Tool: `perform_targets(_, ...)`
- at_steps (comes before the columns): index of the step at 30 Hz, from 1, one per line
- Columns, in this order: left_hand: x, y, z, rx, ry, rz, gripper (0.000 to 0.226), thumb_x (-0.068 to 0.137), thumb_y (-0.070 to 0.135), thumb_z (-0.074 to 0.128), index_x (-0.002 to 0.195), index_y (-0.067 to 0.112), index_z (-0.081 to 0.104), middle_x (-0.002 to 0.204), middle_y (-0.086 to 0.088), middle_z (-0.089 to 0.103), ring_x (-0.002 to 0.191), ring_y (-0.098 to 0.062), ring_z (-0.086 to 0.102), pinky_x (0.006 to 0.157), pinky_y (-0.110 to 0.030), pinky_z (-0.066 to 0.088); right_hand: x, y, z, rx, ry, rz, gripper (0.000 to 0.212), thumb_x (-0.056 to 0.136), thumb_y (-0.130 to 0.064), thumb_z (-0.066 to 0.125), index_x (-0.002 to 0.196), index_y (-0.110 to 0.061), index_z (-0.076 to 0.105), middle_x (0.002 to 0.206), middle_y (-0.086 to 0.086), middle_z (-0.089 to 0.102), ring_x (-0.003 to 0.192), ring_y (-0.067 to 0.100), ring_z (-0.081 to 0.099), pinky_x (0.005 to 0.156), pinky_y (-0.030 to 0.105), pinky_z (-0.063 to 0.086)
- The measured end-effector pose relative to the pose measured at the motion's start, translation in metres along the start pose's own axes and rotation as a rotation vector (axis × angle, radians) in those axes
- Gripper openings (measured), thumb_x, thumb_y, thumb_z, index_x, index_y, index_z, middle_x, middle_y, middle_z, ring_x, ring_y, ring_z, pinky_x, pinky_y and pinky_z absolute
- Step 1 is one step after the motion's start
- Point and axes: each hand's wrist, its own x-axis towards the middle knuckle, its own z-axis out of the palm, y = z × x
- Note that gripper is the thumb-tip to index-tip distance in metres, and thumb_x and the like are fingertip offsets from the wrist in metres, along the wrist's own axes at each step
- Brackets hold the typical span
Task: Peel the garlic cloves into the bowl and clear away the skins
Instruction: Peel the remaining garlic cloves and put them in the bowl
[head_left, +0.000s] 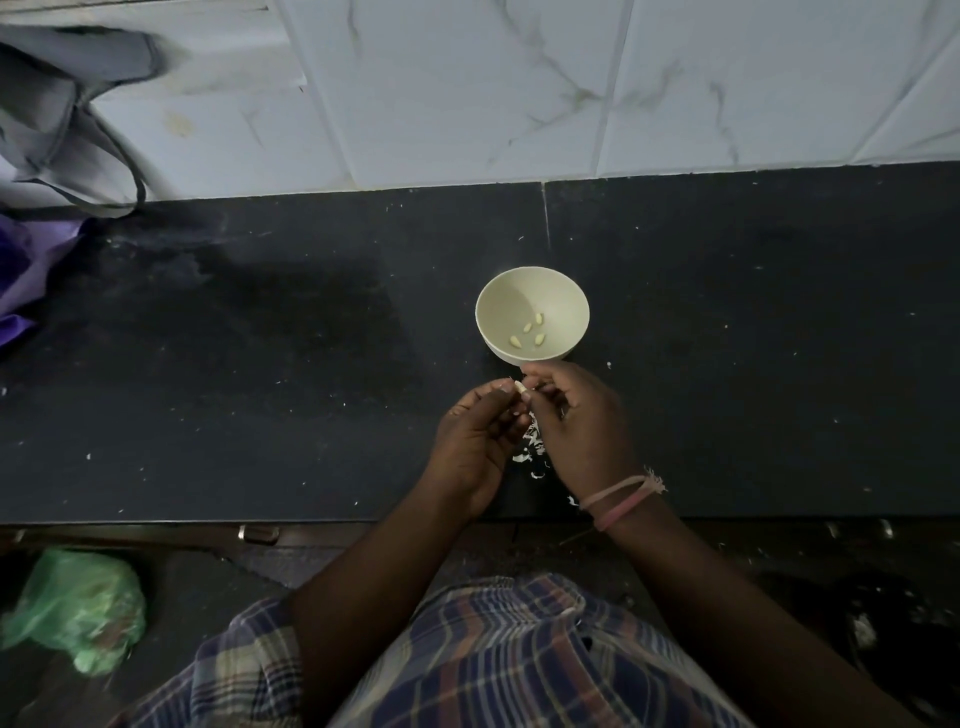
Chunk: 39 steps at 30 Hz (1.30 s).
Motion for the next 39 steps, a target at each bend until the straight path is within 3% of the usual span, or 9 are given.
perform_targets(5, 0.001, 0.0, -0.001, 0.033, -0.034, 0.014, 0.025, 0.094, 0.009, 0.061, 0.116, -0.002, 0.064, 0.094, -0.013, 0.07, 0.082, -0.015, 0.065, 0.075, -0.022, 0.057, 0.001, -0.001, -0.002, 0.049, -0.016, 0.012, 0.024, 0.085, -0.001, 0.068, 0.105, -0.015, 0.072, 0.1, -0.006, 0.071, 0.092, 0.003, 0.066, 0.082, 0.021, 0.054)
perform_targets(7, 0.002, -0.001, -0.001, 0.044, -0.032, 0.026, 0.022, 0.096, 0.008, 0.059, 0.115, -0.003, 0.063, 0.089, -0.01, 0.068, 0.078, -0.013, 0.063, 0.072, -0.021, 0.056, 0.002, -0.004, -0.001, 0.167, 0.016, 0.115, 0.019, 0.087, 0.0, 0.067, 0.1, -0.013, 0.071, 0.096, -0.005, 0.072, 0.09, 0.003, 0.067, 0.081, 0.017, 0.053)
perform_targets(11, 0.007, -0.003, -0.005, 0.121, 0.065, 0.115, 0.013, 0.096, -0.003, 0.058, 0.103, 0.004, 0.067, 0.081, -0.004, 0.07, 0.071, -0.01, 0.064, 0.069, -0.022, 0.057, 0.01, -0.008, -0.001, 0.524, 0.093, 0.378, 0.016, 0.088, 0.005, 0.064, 0.091, -0.01, 0.069, 0.088, 0.0, 0.073, 0.078, 0.008, 0.068, 0.069, 0.023, 0.057)
perform_targets(15, 0.009, -0.003, -0.008, 0.26, 0.113, 0.185, 0.019, 0.095, -0.007, 0.058, 0.103, 0.004, 0.072, 0.089, -0.006, 0.076, 0.08, -0.012, 0.07, 0.077, -0.023, 0.058, 0.012, -0.006, -0.002, 0.705, 0.128, 0.486, 0.02, 0.092, 0.007, 0.06, 0.087, -0.01, 0.068, 0.077, 0.003, 0.072, 0.065, 0.011, 0.062, 0.059, 0.022, 0.053)
perform_targets(18, 0.008, 0.0, -0.005, 0.309, 0.104, 0.208, 0.016, 0.093, -0.002, 0.065, 0.106, 0.002, 0.072, 0.091, -0.008, 0.077, 0.08, -0.014, 0.07, 0.075, -0.024, 0.057, 0.012, -0.005, -0.001, 0.779, 0.135, 0.532, 0.016, 0.093, 0.005, 0.06, 0.088, -0.008, 0.068, 0.075, 0.007, 0.07, 0.063, 0.011, 0.06, 0.056, 0.022, 0.051)
perform_targets(23, 0.006, 0.002, 0.005, 0.272, 0.003, 0.218, 0.017, 0.094, 0.006, 0.065, 0.107, -0.001, 0.073, 0.092, -0.012, 0.074, 0.082, -0.018, 0.067, 0.072, -0.025, 0.056, 0.01, -0.003, 0.002, 0.736, 0.129, 0.532, 0.017, 0.091, 0.006, 0.061, 0.086, -0.009, 0.068, 0.073, 0.005, 0.069, 0.063, 0.011, 0.06, 0.059, 0.023, 0.052)
perform_targets(28, 0.007, 0.003, 0.005, 0.267, 0.016, 0.215, 0.011, 0.094, 0.006, 0.065, 0.1, 0.003, 0.074, 0.078, -0.005, 0.071, 0.076, -0.015, 0.063, 0.069, -0.023, 0.054, 0.01, -0.002, 0.001, 0.68, 0.127, 0.512, 0.014, 0.09, 0.007, 0.063, 0.09, -0.007, 0.067, 0.083, 0.007, 0.071, 0.07, 0.007, 0.064, 0.063, 0.021, 0.054)
perform_targets(32, 0.006, 0.004, 0.009, 0.257, -0.012, 0.195, 0.01, 0.093, 0.006, 0.065, 0.094, 0.003, 0.074, 0.078, -0.009, 0.069, 0.072, -0.015, 0.066, 0.069, -0.024, 0.053, 0.011, -0.002, 0.001, 0.641, 0.11, 0.485, 0.013, 0.088, 0.009, 0.063, 0.093, -0.003, 0.065, 0.086, 0.008, 0.071, 0.072, 0.008, 0.066, 0.065, 0.022, 0.055)
perform_targets(39, 0.01, 0.007, 0.011, 0.34, -0.046, 0.21, 0.01, 0.094, 0.006, 0.065, 0.092, 0.004, 0.074, 0.079, -0.01, 0.068, 0.073, -0.016, 0.065, 0.071, -0.028, 0.053, 0.014, 0.003, -0.001, 0.49, 0.099, 0.424, 0.013, 0.087, 0.003, 0.067, 0.095, -0.007, 0.066, 0.091, 0.01, 0.073, 0.085, 0.018, 0.07, 0.075, 0.037, 0.06)
